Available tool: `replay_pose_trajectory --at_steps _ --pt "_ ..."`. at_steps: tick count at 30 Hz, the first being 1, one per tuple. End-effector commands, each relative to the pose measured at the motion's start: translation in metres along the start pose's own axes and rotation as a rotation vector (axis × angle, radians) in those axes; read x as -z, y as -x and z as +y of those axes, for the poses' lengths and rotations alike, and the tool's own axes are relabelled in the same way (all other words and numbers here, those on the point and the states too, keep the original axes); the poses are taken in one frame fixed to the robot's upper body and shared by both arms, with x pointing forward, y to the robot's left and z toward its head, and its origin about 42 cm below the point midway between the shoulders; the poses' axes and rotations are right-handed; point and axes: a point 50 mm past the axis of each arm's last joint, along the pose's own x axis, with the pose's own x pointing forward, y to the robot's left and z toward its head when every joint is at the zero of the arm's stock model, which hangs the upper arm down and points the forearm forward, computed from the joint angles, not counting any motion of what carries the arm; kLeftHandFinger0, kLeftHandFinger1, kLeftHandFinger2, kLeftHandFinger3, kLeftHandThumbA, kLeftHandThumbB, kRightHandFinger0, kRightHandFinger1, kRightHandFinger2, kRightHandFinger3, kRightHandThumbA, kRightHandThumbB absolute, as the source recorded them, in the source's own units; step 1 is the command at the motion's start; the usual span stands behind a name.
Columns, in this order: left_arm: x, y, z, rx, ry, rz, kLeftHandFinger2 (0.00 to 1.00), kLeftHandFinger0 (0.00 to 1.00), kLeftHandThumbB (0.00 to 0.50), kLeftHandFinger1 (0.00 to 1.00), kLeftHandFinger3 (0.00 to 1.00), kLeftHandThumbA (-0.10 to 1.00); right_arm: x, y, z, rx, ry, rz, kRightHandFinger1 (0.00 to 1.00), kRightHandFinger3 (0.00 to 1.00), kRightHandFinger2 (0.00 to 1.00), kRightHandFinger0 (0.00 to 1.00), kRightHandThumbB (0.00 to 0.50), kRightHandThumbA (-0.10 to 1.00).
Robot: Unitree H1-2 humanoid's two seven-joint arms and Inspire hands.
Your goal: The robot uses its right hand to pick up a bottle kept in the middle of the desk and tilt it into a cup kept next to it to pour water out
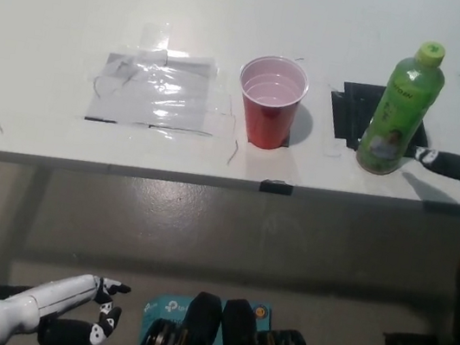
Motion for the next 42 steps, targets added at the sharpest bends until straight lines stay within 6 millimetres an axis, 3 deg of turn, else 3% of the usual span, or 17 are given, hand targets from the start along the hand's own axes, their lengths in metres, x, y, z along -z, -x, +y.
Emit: replay_pose_trajectory --at_steps 1,5,11,18,24,30,31,33,34,35,36,39,40,41,42 --pt "-0.005 0.008 0.005 -0.013 -0.026 0.001 1.0 1.0 0.332 1.0 1.0 1.0 -0.043 -0.011 0.003 0.079 0.048 -0.067 1.0 1.0 1.0 1.0 0.5 1.0" --pt "-0.005 0.008 0.004 -0.007 -0.027 0.009 1.0 1.0 0.346 1.0 1.0 1.0 -0.063 -0.014 0.029 0.046 0.037 -0.073 1.0 1.0 1.0 1.0 0.5 1.0" --pt "-0.006 0.007 0.005 -0.001 -0.03 0.008 1.0 1.0 0.352 1.0 1.0 1.0 -0.077 -0.012 0.05 0.013 0.04 -0.082 1.0 1.0 1.0 1.0 0.5 1.0" --pt "-0.009 0.007 0.008 -0.007 -0.047 0.01 1.0 1.0 0.361 1.0 1.0 1.0 -0.069 0.001 0.058 -0.017 0.01 -0.092 1.0 1.0 1.0 1.0 0.5 0.95" --pt "-0.008 0.006 0.007 -0.007 -0.043 0.007 1.0 1.0 0.363 1.0 1.0 1.0 -0.059 -0.003 0.056 -0.017 -0.019 -0.058 1.0 1.0 1.0 1.0 0.489 0.86" --pt "-0.009 0.007 0.006 -0.01 -0.06 0.012 1.0 1.0 0.372 1.0 1.0 1.0 -0.054 -0.01 0.056 0.016 -0.037 -0.018 1.0 1.0 1.0 1.0 0.494 0.87" --pt "-0.01 0.007 0.006 -0.007 -0.05 0.008 1.0 1.0 0.364 1.0 1.0 1.0 -0.053 -0.012 0.057 0.04 -0.092 -0.016 1.0 1.0 1.0 1.0 0.393 0.76" --pt "-0.009 0.007 0.004 -0.006 -0.039 0.009 1.0 1.0 0.363 1.0 1.0 1.0 -0.05 -0.012 0.058 0.049 -0.123 -0.023 1.0 1.0 1.0 1.0 0.377 0.73" --pt "-0.009 0.007 0.004 -0.005 -0.042 0.009 1.0 1.0 0.353 1.0 1.0 1.0 -0.049 -0.013 0.058 0.051 -0.151 -0.052 1.0 1.0 1.0 1.0 0.316 0.63" --pt "-0.009 0.007 0.003 -0.001 -0.049 0.011 1.0 1.0 0.352 1.0 1.0 1.0 -0.044 -0.015 0.058 0.094 -0.184 -0.119 0.79 1.0 1.0 0.7 0.264 0.56" --pt "-0.008 0.007 0.002 0.002 -0.041 0.008 1.0 1.0 0.353 1.0 1.0 1.0 -0.044 -0.016 0.059 0.12 -0.179 -0.128 0.68 1.0 0.91 0.55 0.241 0.56" --pt "-0.008 0.005 0.002 0.01 -0.049 0.013 1.0 1.0 0.379 1.0 1.0 1.0 -0.043 -0.02 0.063 0.151 -0.193 -0.13 0.24 1.0 0.44 0.07 0.232 0.61" --pt "-0.008 0.005 0.002 0.012 -0.051 0.015 1.0 1.0 0.387 1.0 1.0 1.0 -0.043 -0.021 0.064 0.154 -0.195 -0.134 0.07 1.0 0.26 0.0 0.22 0.59" --pt "-0.008 0.005 0.002 0.013 -0.055 0.018 1.0 1.0 0.38 1.0 1.0 1.0 -0.046 -0.019 0.067 0.16 -0.2 -0.169 0.0 1.0 0.13 0.0 0.178 0.53" --pt "-0.009 0.005 0.002 0.015 -0.061 0.019 1.0 1.0 0.37 1.0 1.0 1.0 -0.047 -0.02 0.069 0.174 -0.209 -0.196 0.0 1.0 0.01 0.0 0.102 0.37"
